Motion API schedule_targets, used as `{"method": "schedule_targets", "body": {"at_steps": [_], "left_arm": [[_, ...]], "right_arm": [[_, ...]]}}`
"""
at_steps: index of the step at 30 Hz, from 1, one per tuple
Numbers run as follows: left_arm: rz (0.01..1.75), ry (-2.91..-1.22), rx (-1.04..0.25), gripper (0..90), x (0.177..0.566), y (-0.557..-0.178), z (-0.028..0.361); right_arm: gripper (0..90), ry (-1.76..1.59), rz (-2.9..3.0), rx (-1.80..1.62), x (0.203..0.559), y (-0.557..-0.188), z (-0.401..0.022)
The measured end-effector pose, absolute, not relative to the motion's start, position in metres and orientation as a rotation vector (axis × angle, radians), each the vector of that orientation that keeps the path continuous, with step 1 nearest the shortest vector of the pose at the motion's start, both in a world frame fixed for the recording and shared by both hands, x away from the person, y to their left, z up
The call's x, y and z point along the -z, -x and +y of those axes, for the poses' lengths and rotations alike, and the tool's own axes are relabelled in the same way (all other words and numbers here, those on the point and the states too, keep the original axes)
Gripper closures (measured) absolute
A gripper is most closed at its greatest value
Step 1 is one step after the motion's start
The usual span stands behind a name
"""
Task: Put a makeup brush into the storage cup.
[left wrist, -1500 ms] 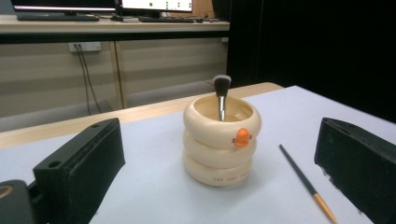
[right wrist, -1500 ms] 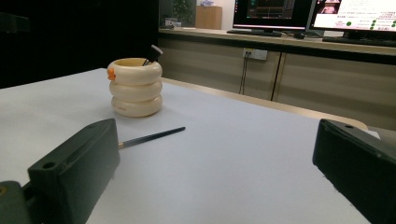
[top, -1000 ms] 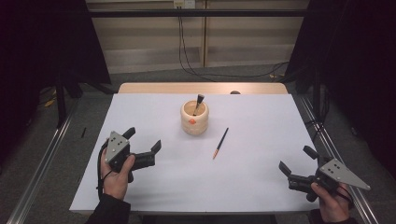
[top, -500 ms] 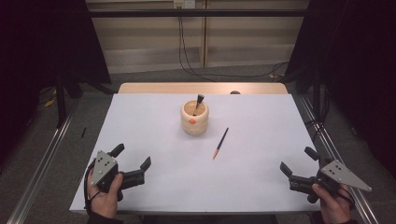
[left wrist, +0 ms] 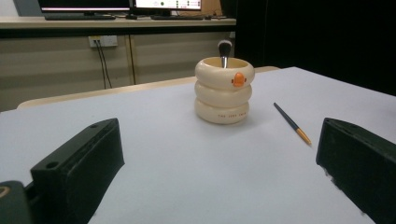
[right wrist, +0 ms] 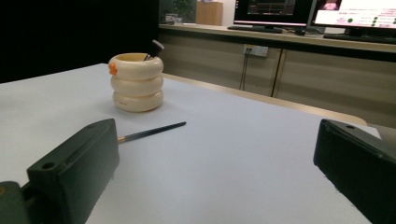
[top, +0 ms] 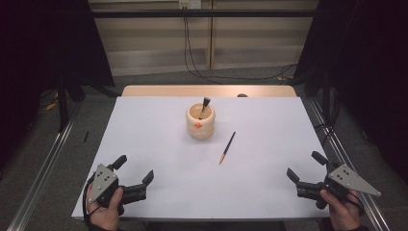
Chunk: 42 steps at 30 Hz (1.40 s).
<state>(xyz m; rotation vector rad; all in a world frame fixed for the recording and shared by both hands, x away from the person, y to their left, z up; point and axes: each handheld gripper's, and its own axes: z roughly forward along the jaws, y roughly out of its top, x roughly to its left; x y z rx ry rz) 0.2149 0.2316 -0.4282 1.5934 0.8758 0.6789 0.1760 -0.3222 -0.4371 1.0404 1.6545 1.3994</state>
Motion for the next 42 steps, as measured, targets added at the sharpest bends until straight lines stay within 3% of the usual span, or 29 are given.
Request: {"method": "schedule_targets", "body": {"at_steps": [14,28,42], "left_arm": [[0.895,-1.584,-0.698,1.4,0.431,-0.222,0.239],[0.906,-1.573,-0.691,1.0,0.429,-0.218,0.237],[0.890,-1.577,-0.674,1.1,0.429,-0.218,0.237]], "right_arm": [[0.7,-1.011,1.671,-1.424,0.434,-0.178,-0.317],[11.7,-0.997,1.650,-1.467,0.423,-0.196,-0.300],[10.7,-0.934,1.661,-1.490,0.413,-0.228,-0.283]]}}
